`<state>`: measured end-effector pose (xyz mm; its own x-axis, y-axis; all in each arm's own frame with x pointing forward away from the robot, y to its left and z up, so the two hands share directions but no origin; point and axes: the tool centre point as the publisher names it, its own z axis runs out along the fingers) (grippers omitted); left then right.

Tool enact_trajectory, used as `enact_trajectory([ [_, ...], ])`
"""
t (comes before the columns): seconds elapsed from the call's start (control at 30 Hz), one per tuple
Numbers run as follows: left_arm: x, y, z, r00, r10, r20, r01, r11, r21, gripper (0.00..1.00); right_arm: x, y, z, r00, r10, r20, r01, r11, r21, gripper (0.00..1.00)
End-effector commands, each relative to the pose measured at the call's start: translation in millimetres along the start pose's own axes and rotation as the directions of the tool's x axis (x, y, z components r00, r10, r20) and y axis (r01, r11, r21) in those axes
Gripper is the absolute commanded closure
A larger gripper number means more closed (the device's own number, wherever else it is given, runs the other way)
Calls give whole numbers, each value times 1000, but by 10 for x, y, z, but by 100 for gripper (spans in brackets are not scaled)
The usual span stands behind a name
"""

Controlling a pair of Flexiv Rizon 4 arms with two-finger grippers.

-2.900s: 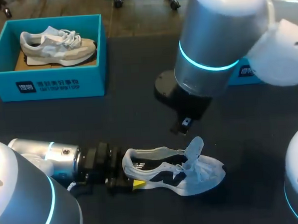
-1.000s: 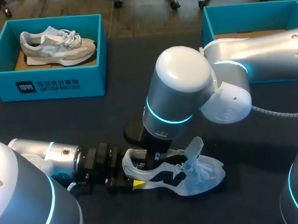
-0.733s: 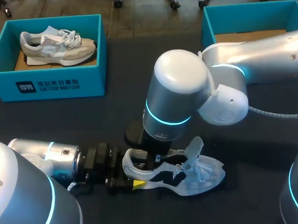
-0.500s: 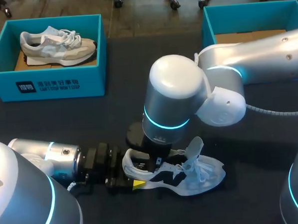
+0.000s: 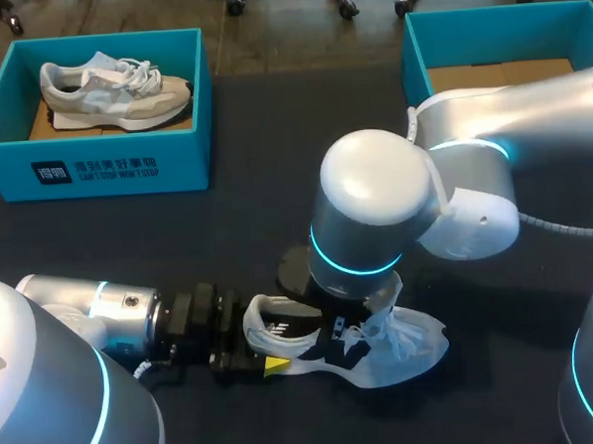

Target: Take the shoe out of the shoebox, open the shoe tongue, remove and reinsert the insole, then place the shoe into the shoebox

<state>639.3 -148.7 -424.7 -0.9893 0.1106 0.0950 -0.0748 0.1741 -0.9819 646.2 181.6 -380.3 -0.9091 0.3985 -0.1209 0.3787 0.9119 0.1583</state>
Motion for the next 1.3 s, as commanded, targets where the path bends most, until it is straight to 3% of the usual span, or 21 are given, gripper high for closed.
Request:
enact_trajectory([
  [0.03,-19,75,12,1000,0,2,0,1000,1,100,-68,-90,-94,1000,-2,12,2,1000,-4,80],
  [0.07,-19,75,12,1000,0,2,0,1000,1,100,-84,-102,-92,1000,-4,16,4,1000,-4,67],
  [0.13,-19,75,12,1000,0,2,0,1000,1,100,-105,-115,-85,1000,-8,19,8,1000,-5,52],
  [0.2,-19,75,12,1000,0,2,0,1000,1,100,-126,-120,-62,1000,-13,19,13,1000,1,42],
  [0.37,-19,75,12,1000,0,2,0,1000,1,100,-151,-120,8,1000,-27,7,26,1000,3,39],
  [0.43,-19,75,12,1000,0,2,0,1000,1,100,-159,-107,54,999,-40,-3,40,999,8,32],
  [0.6,-19,75,12,1000,0,2,0,1000,1,100,-129,-53,137,997,-71,-16,72,997,14,36],
  [0.77,-19,75,12,1000,0,2,0,1000,1,100,-72,-6,182,996,-85,-33,86,996,31,50],
  [0.9,-19,75,12,1000,0,2,0,1000,1,100,-30,9,176,996,-88,-33,90,994,54,52],
  [1.1,-19,75,12,1000,0,2,0,1000,1,100,-30,10,194,994,-104,-25,105,992,63,50],
  [1.13,-19,75,12,1000,0,2,0,1000,1,100,-35,5,212,993,-114,-28,115,991,63,45],
  [1.3,-19,75,12,1000,0,2,0,1000,1,100,9,8,329,985,-151,-80,156,985,69,40],
])
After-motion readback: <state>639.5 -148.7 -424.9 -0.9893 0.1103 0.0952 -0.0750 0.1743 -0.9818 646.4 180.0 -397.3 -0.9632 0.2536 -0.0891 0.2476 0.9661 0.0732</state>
